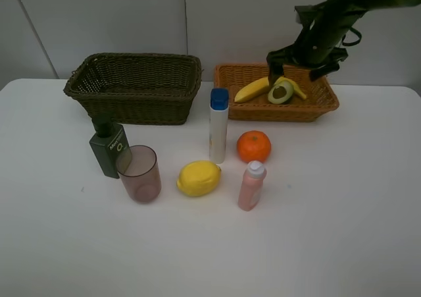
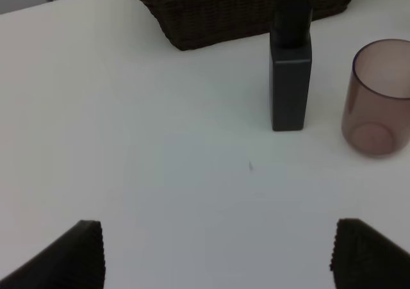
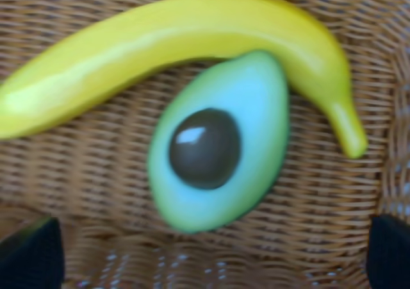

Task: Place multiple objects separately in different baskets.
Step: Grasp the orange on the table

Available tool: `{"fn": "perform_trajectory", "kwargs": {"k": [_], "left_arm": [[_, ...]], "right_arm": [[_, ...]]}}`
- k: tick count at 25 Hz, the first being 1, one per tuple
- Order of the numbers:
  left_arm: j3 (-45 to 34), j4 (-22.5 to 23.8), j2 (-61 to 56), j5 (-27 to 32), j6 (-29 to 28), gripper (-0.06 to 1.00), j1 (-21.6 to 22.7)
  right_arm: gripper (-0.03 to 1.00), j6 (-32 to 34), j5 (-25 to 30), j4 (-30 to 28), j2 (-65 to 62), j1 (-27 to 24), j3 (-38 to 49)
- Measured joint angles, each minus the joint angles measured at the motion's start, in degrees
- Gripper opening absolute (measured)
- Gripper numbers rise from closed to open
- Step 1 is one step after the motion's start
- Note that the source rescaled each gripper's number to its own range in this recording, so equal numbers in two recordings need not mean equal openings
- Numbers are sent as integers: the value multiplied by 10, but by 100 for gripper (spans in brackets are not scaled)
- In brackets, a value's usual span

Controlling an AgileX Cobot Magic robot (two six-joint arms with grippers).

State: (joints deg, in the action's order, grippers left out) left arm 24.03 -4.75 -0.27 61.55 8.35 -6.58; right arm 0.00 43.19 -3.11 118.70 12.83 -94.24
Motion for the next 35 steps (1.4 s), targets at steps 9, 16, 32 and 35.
{"fn": "perform_trajectory", "kwargs": {"k": [9, 16, 32, 35], "left_arm": [[0, 0, 0, 0, 0, 95, 0], [0, 0, 0, 0, 0, 95, 0], [0, 0, 0, 0, 0, 95, 0], [0, 0, 0, 0, 0, 95, 0]], "right_arm": [[100, -47, 51, 31, -48, 21, 7], [100, -47, 22, 31, -115, 40, 99], [100, -163, -57, 105, -180, 68, 266], [100, -163, -61, 106, -177, 87, 266]]}}
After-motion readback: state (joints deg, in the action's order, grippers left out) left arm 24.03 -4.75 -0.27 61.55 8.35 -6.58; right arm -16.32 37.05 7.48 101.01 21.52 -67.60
